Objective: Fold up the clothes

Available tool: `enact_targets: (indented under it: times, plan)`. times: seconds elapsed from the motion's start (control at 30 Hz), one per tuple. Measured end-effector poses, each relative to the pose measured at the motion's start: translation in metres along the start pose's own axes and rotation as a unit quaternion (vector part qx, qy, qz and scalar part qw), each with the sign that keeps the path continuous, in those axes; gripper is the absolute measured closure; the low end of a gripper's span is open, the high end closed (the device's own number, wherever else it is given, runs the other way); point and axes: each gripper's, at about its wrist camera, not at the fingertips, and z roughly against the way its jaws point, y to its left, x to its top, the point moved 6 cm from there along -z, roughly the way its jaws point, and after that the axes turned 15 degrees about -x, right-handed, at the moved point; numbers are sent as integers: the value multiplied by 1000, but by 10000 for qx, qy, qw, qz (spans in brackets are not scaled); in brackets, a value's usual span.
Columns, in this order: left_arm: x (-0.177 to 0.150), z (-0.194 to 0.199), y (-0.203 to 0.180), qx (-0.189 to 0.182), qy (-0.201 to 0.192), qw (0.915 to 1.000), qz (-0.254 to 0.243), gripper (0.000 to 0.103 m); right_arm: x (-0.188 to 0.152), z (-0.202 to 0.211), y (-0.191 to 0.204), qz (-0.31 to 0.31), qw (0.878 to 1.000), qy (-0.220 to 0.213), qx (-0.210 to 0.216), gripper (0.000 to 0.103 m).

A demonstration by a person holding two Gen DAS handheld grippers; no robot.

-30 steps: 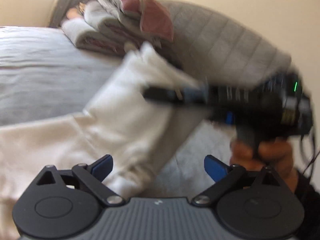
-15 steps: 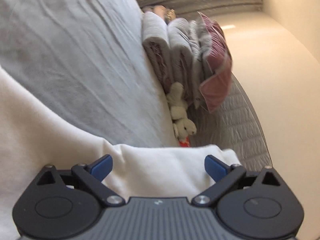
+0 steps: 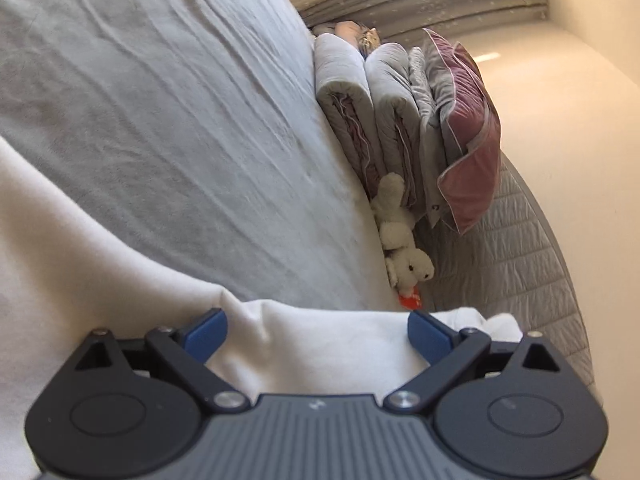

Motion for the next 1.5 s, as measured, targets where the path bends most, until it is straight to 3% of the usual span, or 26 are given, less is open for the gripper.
enact_targets:
  times: [0.13, 0.77, 1.0, 1.1, 1.27, 1.5]
  plan:
    - [6, 11, 8, -278, -177, 9986, 412, 5, -1, -3, 3, 8, 10000, -22, -11, 84]
    - [6, -14, 3, 563, 56, 9982, 192, 4, -2, -7, 2, -48, 9999, -60, -86, 84]
    - [-10, 45, -18, 212, -25, 9982, 569, 4, 2, -5, -3, -177, 9998, -77, -109, 84]
    - [-34, 68, -27, -70, -82, 9973, 723, 4, 2, -4, -6, -298, 9995, -64, -87, 84]
    - [-62, 68, -10, -176, -105, 9942, 1055, 2, 3, -3, -14, -664, 9978, 9, 13, 84]
    - [-63, 75, -7, -293, -198, 9915, 1255, 6, 3, 1, -20, -884, 9961, 22, -15, 84]
